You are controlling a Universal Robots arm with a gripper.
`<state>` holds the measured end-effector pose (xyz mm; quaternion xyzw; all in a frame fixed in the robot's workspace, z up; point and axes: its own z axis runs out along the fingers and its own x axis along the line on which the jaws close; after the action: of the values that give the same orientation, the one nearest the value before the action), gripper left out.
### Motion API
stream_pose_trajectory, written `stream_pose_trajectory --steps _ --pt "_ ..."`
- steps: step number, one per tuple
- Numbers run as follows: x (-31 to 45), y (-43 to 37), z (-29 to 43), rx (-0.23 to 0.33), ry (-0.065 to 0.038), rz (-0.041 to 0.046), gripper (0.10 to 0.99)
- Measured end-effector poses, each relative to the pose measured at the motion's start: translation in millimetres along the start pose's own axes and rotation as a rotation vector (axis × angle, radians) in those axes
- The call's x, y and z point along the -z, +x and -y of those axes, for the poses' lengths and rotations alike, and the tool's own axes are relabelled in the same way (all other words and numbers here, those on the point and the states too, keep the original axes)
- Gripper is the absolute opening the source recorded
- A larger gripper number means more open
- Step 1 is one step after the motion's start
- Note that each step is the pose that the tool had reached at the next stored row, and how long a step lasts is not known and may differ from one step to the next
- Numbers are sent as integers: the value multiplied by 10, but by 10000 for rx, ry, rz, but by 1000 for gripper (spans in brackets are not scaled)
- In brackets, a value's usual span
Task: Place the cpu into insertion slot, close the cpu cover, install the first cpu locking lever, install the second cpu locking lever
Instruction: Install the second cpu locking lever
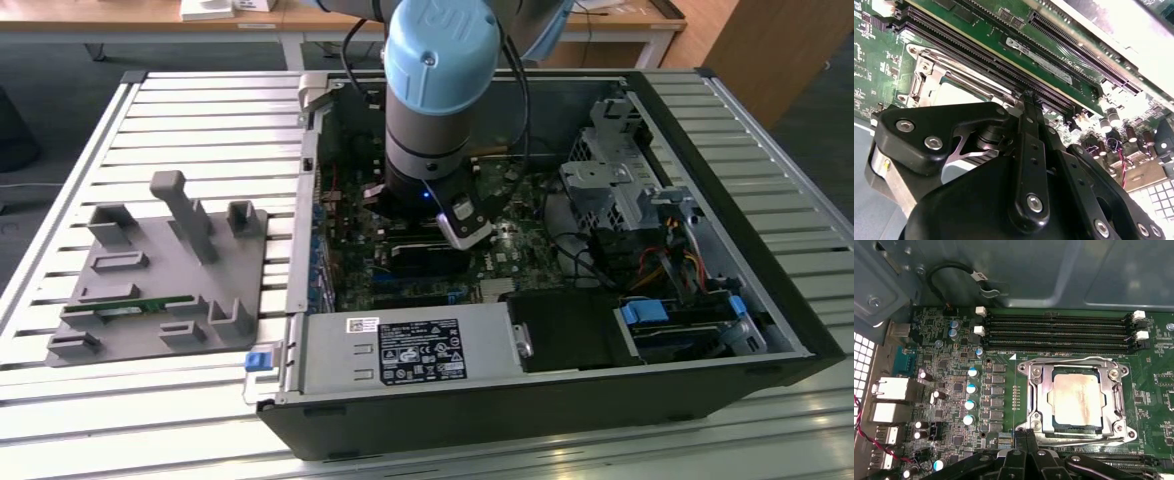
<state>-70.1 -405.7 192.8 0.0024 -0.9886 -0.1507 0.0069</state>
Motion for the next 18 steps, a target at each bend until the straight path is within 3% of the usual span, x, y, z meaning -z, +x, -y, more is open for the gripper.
stream_pose_trajectory --steps 10,18 --pt "-26 -2 4 6 -179 11 106" --pt "-34 0 10 5 -242 3 106"
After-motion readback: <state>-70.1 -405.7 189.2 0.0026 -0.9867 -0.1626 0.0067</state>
